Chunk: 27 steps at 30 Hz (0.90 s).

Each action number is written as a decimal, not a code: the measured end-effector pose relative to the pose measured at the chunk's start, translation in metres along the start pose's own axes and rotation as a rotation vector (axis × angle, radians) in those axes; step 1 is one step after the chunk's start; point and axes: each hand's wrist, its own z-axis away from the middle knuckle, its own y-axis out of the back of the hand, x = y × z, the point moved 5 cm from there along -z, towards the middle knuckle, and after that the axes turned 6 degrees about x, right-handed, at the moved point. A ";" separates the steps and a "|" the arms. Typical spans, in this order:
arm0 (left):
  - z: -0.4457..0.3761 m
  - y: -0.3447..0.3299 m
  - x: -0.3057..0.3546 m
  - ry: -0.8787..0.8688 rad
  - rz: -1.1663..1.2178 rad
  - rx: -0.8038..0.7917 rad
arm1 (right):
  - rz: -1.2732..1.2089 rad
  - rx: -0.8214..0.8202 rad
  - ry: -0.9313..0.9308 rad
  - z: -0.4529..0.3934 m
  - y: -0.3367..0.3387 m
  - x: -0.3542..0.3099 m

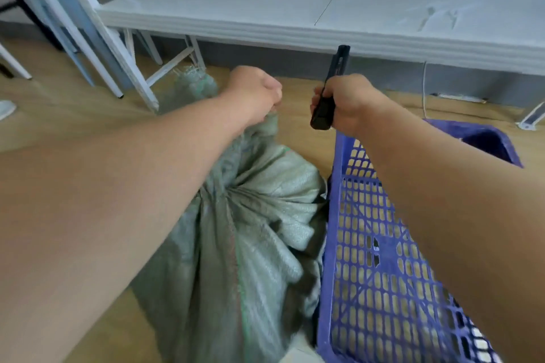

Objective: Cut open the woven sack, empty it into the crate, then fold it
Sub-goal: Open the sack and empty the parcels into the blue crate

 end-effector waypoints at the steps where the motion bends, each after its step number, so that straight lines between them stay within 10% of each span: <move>1: 0.000 0.015 -0.013 -0.013 -0.043 0.059 | 0.055 -0.005 0.002 0.007 -0.011 0.010; 10: 0.032 0.114 -0.091 -0.023 -0.508 0.399 | 0.837 -0.048 -0.045 0.103 -0.089 0.077; 16: 0.036 0.092 -0.152 0.552 0.112 -0.018 | 0.906 0.079 0.017 0.129 -0.131 0.136; 24: 0.026 0.096 -0.114 -0.083 0.341 -0.483 | 0.172 0.608 0.145 0.105 -0.111 0.126; 27: 0.037 0.086 -0.107 -0.237 0.031 -0.577 | -0.065 0.726 0.214 0.101 -0.079 0.099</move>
